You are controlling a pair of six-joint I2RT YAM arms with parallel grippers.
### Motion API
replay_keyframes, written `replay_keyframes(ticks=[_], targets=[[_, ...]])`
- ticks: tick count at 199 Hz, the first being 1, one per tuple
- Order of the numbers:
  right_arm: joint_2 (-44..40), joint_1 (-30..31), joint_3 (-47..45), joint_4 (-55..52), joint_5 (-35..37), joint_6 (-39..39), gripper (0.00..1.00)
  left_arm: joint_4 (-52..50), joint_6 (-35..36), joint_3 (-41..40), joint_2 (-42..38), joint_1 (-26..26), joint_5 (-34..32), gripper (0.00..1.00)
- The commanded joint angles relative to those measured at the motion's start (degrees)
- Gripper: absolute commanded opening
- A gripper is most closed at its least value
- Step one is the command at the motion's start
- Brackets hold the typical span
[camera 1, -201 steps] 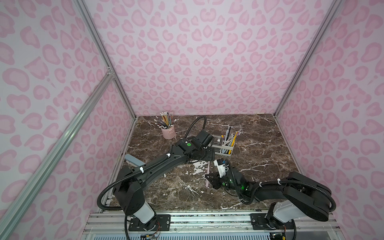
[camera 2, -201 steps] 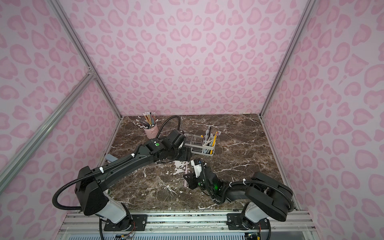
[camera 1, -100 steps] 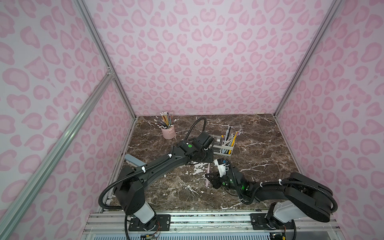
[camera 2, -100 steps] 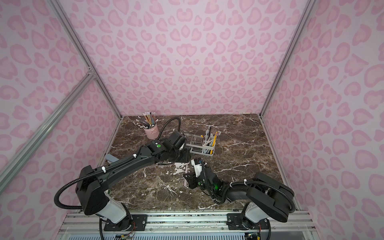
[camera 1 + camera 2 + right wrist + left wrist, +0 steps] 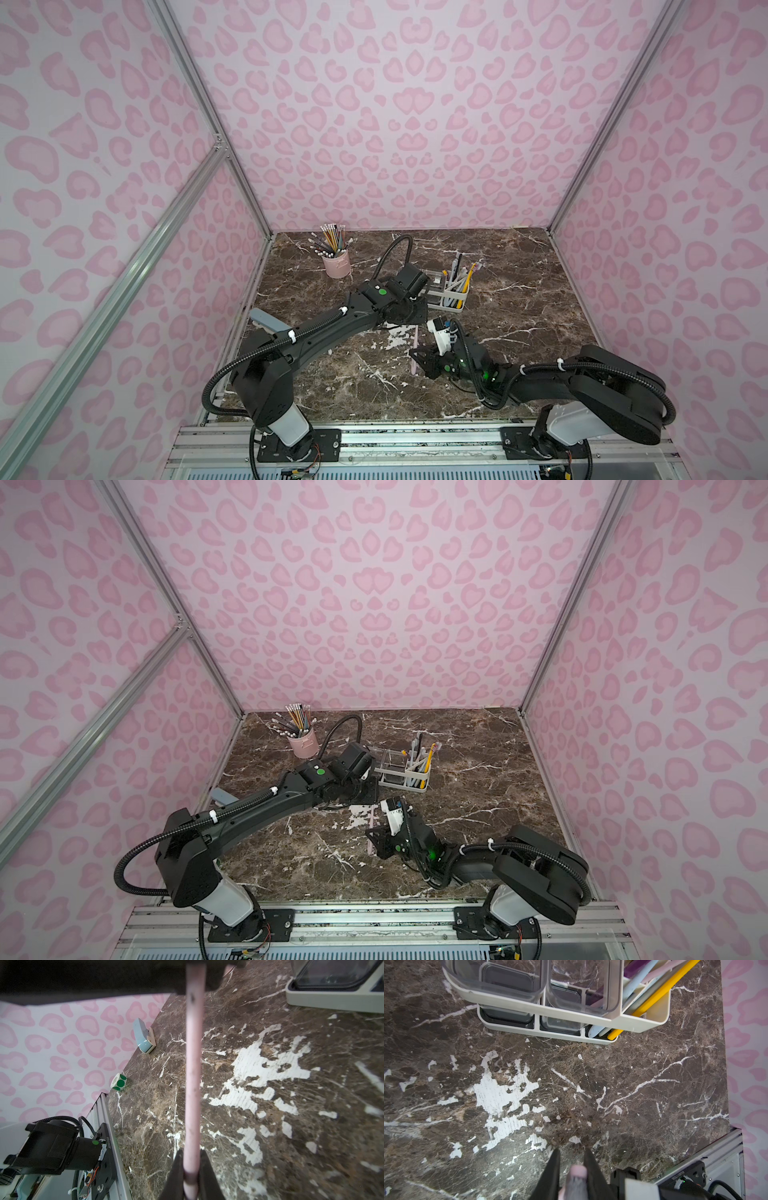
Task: Place the toothbrush into the toothbrush holder
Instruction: Pick up the toothbrush from the center of the board.
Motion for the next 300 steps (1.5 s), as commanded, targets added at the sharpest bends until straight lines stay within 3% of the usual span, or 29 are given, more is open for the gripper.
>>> replay_keyframes(ticks=[1,44,74,93,117,139,151,180,233,263,300], targets=[[-0.2,0.07,0.64,1.43,0.06,-0.37,0.0,2.5,-0.46,0.42,0.24,0.06,-1.01,0.21],[-0.75,0.04,0.27,0.71,0.91,-0.37,0.0,2.26,-0.43,0.73,0.42,0.06,-1.33,0.03],[-2.44,0.05,0.46,-1.15,1.46,-0.8,0.0,2.19,-0.19,2.02,0.92,0.08,-1.54,0.02],[-5.74,-0.35,0.01,-3.31,1.4,-1.89,0.21,1.91,0.44,4.17,1.74,0.12,-2.53,0.02],[-16.56,-1.59,-1.63,-10.13,6.15,-2.69,0.5,1.78,1.6,8.49,3.11,0.05,-5.11,0.02],[-27.47,-4.36,-1.95,-19.16,9.31,-4.3,0.68,3.16,3.26,13.57,4.1,-0.09,-8.15,0.02],[-32.37,-6.52,-1.91,-22.99,8.48,-4.75,0.72,5.61,5.19,15.81,4.4,-0.41,-9.54,0.02],[-42.99,-9.48,-2.36,-31.55,14.11,-4.25,0.81,12.76,10.8,20.55,4.86,-2.6,-16.7,0.02],[-64.98,-15.5,-4.99,-44.67,19.81,-2.57,0.98,29.61,16.63,18.54,6.42,-5.14,-23.87,0.02],[-74.67,-16.49,-6.37,-49.24,22.61,-1.78,0.98,40.24,18.24,13.96,6.74,-6.08,-25.9,0.02],[-76.7,-16.51,-6.69,-51.98,23.57,-0.69,0.98,45.42,18.84,13.88,9.81,-7.09,-27.71,0.02]])
